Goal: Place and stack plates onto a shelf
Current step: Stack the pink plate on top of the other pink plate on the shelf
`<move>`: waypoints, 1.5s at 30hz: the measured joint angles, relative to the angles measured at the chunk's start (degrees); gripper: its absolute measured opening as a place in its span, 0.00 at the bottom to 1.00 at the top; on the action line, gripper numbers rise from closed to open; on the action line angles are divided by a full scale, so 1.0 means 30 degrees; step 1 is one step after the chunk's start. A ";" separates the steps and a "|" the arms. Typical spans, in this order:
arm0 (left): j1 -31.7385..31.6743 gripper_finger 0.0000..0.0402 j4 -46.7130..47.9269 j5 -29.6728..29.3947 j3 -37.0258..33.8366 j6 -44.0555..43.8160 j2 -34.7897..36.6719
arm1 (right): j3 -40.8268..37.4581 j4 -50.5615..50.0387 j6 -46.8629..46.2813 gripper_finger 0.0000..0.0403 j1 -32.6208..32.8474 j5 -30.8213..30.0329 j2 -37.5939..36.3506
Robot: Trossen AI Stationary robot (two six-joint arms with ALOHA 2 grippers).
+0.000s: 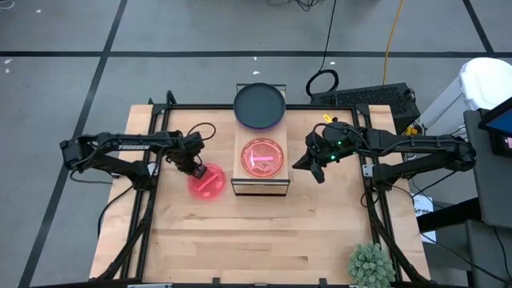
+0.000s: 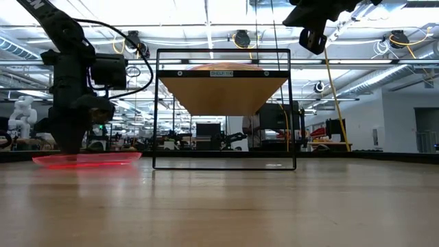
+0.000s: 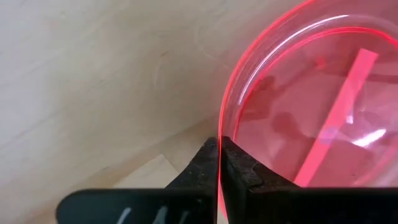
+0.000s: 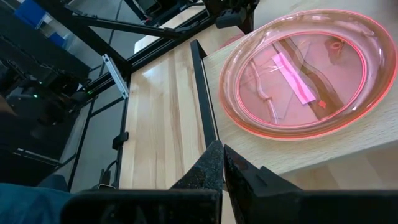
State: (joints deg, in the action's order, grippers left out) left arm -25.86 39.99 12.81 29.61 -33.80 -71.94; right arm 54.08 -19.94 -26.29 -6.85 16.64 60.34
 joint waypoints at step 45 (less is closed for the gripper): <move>0.0041 0.00 0.9749 -0.4658 1.3467 -0.1400 0.4545 | 0.0007 0.2924 -0.3748 0.00 -0.0022 -0.4187 -0.0007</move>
State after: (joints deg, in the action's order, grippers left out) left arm -25.74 69.23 -1.16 70.01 -38.00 -58.30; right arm 54.11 -11.17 -37.53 -6.92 4.08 60.31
